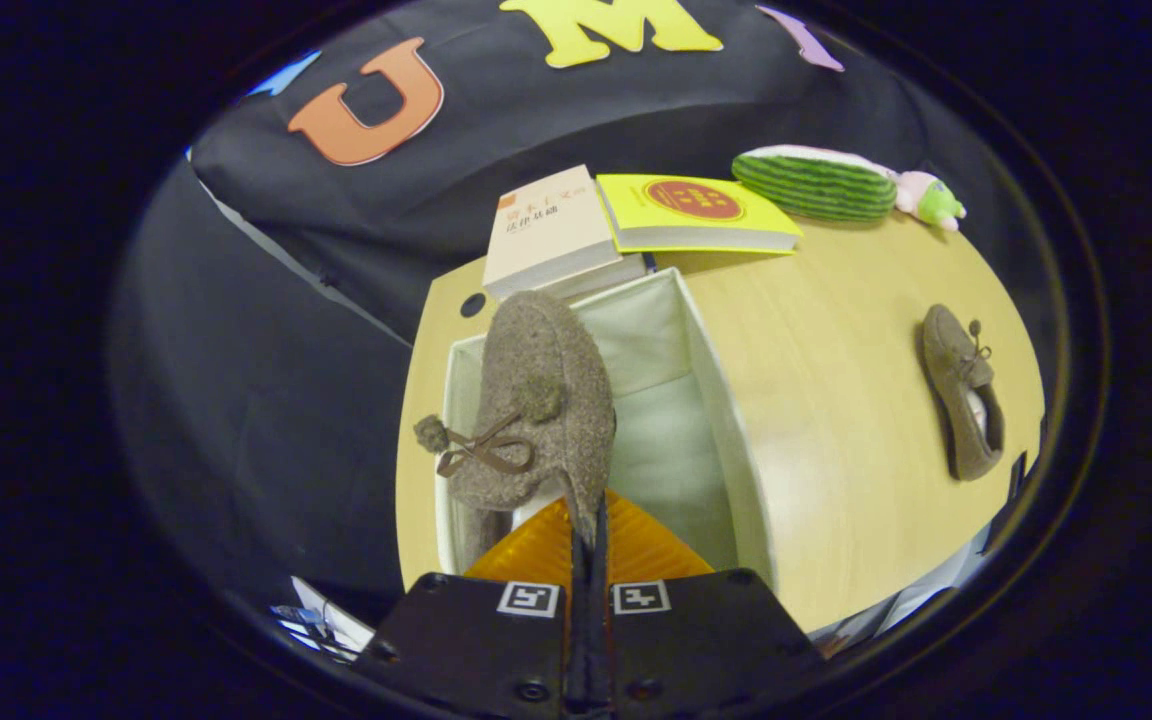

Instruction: Open the storage box then place both shoes into the box .Put the left shoe in first, then the right shoe, with the right side of both shoes facing outward in a uniform manner.

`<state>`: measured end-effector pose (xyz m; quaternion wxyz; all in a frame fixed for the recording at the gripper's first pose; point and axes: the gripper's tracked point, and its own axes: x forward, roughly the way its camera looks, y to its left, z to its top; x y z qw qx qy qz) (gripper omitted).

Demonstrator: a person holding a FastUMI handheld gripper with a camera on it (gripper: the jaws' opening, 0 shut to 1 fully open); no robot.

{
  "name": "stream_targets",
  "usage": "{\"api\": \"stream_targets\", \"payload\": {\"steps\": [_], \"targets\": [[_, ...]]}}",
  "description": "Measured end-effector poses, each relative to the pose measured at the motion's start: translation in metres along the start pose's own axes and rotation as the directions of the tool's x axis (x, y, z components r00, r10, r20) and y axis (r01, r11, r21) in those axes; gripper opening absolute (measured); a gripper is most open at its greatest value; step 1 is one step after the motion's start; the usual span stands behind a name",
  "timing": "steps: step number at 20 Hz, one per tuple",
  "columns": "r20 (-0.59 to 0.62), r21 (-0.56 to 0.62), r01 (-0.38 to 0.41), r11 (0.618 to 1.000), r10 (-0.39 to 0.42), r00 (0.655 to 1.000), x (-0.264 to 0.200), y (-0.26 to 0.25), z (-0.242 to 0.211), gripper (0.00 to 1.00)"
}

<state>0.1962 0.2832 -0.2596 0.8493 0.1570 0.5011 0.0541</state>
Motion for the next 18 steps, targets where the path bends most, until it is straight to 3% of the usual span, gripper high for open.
{"api": "stream_targets", "payload": {"steps": [5, 8, 10, 13, 18], "targets": [[-0.067, 0.041, -0.024, 0.999, 0.026, 0.997, 0.021, 0.008, -0.022, 0.09], [-0.041, 0.023, -0.132, 0.991, 0.133, 0.99, 0.012, 0.025, -0.012, 0.16], [-0.047, -0.033, -0.116, 0.993, 0.114, 0.992, -0.001, 0.016, -0.009, 0.4], [-0.046, -0.111, -0.051, 0.993, 0.046, 0.998, -0.029, -0.007, -0.004, 1.0], [0.016, -0.14, -0.01, 0.99, 0.013, 1.0, -0.08, -0.054, 0.028, 1.0]]}}
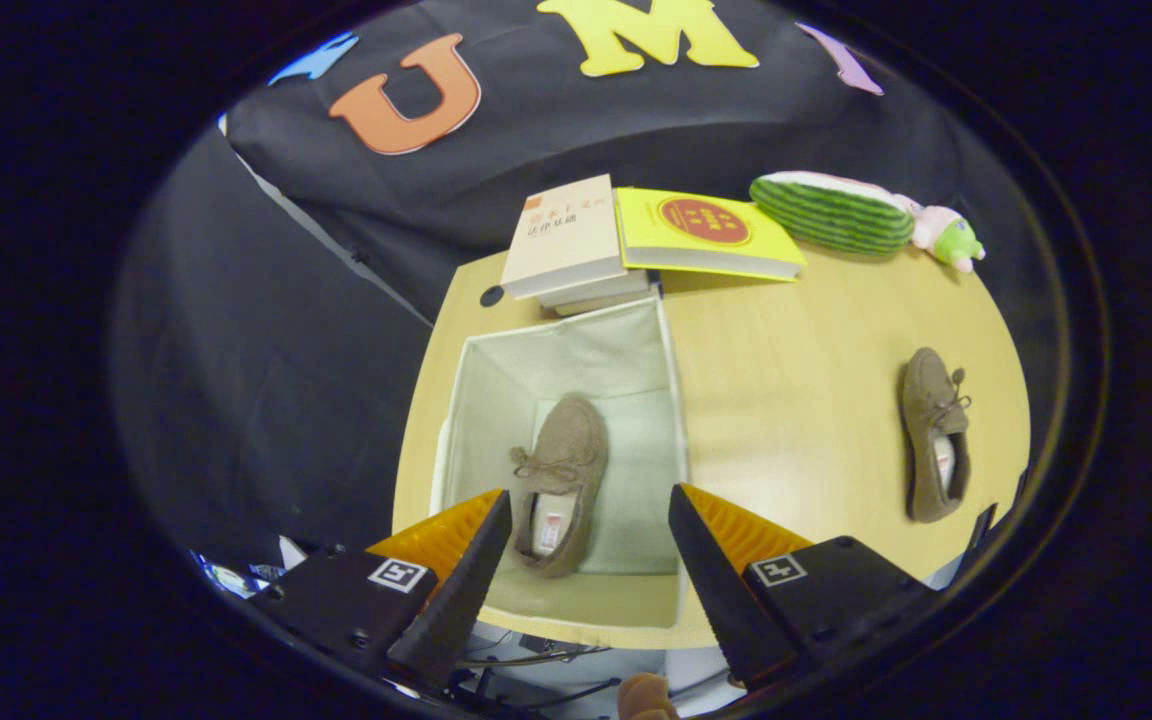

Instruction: Open the storage box then place both shoes into the box .Put the left shoe in first, then the right shoe, with the right side of both shoes facing outward in a uniform manner.

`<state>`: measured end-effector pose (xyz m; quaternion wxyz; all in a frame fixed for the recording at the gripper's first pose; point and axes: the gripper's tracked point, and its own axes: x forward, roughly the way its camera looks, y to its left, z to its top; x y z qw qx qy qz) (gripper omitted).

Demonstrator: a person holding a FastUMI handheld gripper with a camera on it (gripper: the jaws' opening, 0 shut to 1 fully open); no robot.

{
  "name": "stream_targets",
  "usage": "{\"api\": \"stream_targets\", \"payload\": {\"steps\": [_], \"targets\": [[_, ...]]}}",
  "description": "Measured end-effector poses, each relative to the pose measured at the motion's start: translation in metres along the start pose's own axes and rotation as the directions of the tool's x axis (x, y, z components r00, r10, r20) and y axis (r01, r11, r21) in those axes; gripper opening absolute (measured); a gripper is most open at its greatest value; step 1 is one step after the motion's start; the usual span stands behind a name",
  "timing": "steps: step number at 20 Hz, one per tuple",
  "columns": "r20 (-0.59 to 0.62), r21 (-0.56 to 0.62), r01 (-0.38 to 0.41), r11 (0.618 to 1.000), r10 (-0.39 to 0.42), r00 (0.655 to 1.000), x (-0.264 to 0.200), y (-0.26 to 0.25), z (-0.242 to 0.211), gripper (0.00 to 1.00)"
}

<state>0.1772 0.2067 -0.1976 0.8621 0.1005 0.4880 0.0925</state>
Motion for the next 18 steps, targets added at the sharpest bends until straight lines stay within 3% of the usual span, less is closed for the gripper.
{"api": "stream_targets", "payload": {"steps": [7, 12, 18], "targets": [[0.036, 0.009, 0.103, 0.995, -0.104, 0.994, -0.055, -0.107, 0.006, 1.0], [0.025, -0.001, 0.261, 0.965, -0.261, 0.965, -0.074, -0.21, 0.004, 1.0], [-0.083, 0.037, 0.292, 0.956, -0.288, 0.954, -0.06, -0.288, -0.013, 1.0]]}}
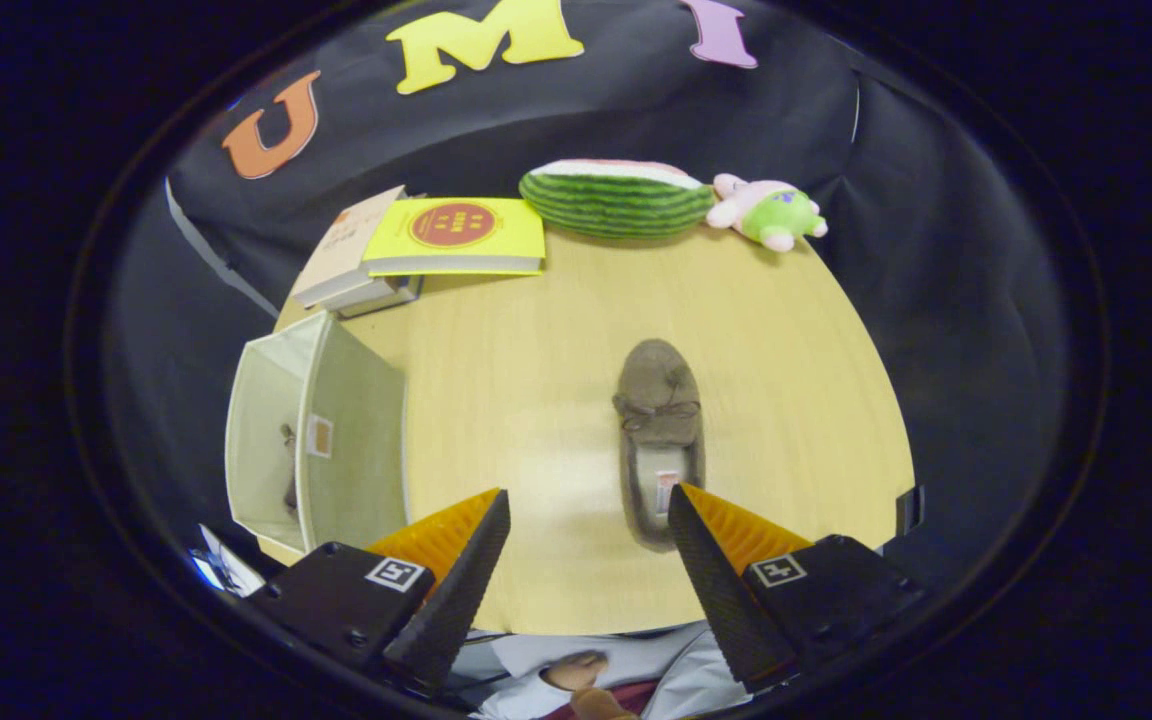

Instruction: Open the storage box then place both shoes into the box .Put the left shoe in first, then the right shoe, with the right side of both shoes facing outward in a uniform manner.

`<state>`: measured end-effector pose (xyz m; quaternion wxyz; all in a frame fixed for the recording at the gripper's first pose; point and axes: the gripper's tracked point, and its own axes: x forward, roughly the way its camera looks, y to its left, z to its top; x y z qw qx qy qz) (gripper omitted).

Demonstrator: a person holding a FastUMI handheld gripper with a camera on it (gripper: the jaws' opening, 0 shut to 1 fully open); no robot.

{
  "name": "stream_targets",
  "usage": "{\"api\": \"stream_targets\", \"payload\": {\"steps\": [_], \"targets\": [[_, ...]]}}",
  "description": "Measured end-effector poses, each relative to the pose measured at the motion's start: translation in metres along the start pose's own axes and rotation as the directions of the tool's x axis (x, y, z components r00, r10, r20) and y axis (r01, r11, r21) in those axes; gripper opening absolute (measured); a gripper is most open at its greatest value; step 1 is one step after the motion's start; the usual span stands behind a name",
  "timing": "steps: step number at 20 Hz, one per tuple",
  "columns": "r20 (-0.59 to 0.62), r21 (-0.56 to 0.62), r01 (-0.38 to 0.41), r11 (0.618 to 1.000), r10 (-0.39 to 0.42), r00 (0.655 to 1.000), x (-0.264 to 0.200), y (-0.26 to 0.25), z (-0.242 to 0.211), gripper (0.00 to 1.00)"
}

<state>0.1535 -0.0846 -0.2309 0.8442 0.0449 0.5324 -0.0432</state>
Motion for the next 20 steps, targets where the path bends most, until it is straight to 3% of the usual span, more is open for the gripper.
{"api": "stream_targets", "payload": {"steps": [3, 9, 12, 15, 17, 19, 20], "targets": [[-0.11, -0.029, -0.001, 1.0, -0.002, 0.994, 0.024, -0.02, -0.017, 1.0], [-0.19, -0.009, 0.144, 0.99, -0.143, 0.971, 0.079, -0.074, -0.009, 0.96], [-0.242, 0.033, 0.155, 0.987, -0.142, 0.96, 0.106, -0.083, -0.012, 0.8], [-0.243, -0.014, 0.176, 0.984, -0.175, 0.954, 0.129, -0.094, -0.007, 0.41], [-0.257, -0.07, 0.169, 0.983, -0.182, 0.949, 0.132, -0.091, -0.013, 0.2], [-0.236, -0.076, 0.189, 0.979, -0.202, 0.951, 0.126, -0.089, -0.011, 0.07], [-0.232, -0.077, 0.196, 0.978, -0.209, 0.95, 0.12, -0.086, -0.012, 0.07]]}}
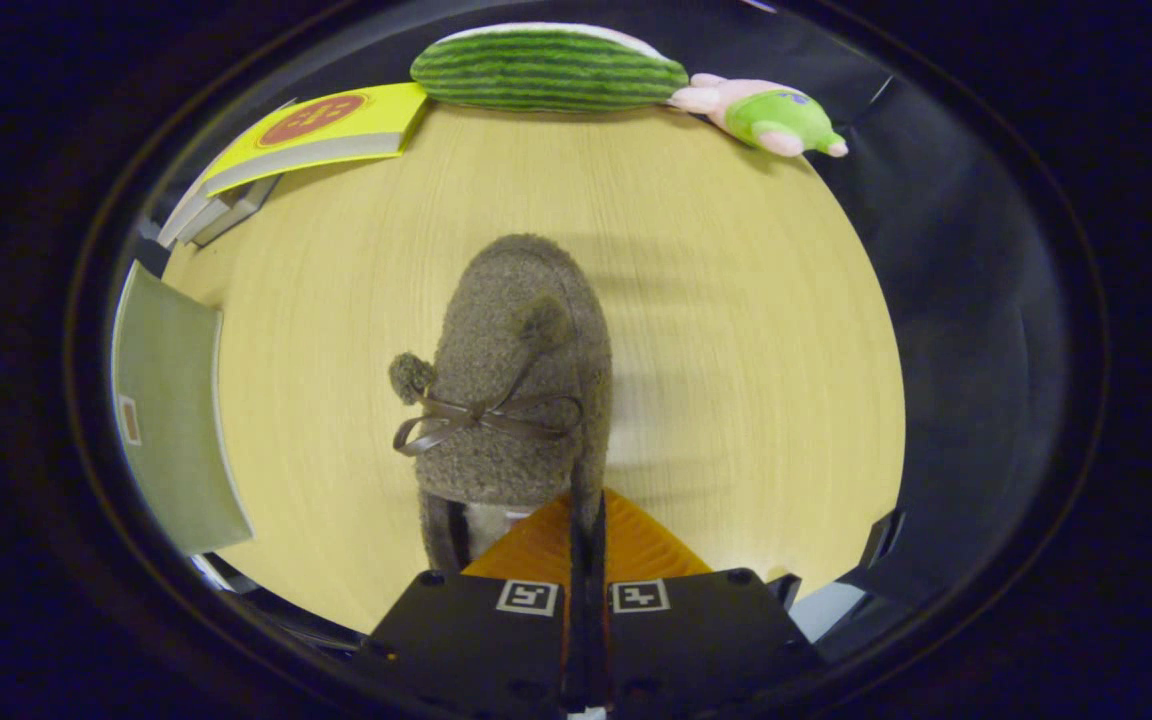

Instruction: Open the storage box then place both shoes into the box .Put the left shoe in first, then the right shoe, with the right side of both shoes facing outward in a uniform manner.

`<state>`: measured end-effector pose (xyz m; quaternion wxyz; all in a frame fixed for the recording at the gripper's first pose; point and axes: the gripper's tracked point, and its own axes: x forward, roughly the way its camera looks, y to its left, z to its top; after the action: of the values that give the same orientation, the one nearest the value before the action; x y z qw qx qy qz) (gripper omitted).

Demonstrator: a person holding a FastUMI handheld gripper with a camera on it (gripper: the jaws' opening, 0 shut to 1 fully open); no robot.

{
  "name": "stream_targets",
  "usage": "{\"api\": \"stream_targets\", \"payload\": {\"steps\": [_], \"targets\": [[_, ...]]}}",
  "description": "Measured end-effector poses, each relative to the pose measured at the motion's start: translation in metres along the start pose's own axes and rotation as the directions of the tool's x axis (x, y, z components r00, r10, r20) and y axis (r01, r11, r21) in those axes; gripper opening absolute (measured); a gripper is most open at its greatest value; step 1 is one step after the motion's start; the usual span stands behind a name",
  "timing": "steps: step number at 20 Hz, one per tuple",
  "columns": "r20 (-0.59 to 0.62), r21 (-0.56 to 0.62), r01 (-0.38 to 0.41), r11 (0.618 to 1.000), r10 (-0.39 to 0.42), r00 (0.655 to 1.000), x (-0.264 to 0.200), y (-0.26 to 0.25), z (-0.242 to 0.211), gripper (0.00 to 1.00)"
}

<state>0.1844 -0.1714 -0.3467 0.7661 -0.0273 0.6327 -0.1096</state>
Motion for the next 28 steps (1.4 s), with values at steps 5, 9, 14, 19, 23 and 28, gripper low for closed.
{"api": "stream_targets", "payload": {"steps": [5, 9, 14, 19, 23, 28], "targets": [[0.029, 0.002, -0.032, 0.999, 0.032, 0.999, -0.038, 0.022, -0.012, 0.06], [0.042, 0.019, -0.085, 0.996, 0.084, 0.996, -0.077, 0.041, -0.021, 0.06], [0.091, 0.023, -0.097, 0.995, 0.095, 0.991, -0.125, 0.062, -0.02, 0.06], [0.154, -0.007, -0.147, 0.989, 0.146, 0.977, -0.185, 0.108, -0.016, 0.06], [0.194, -0.022, -0.18, 0.983, 0.181, 0.964, -0.224, 0.158, -0.014, 0.06], [0.265, -0.047, -0.238, 0.97, 0.242, 0.933, -0.256, 0.231, -0.006, 0.06]]}}
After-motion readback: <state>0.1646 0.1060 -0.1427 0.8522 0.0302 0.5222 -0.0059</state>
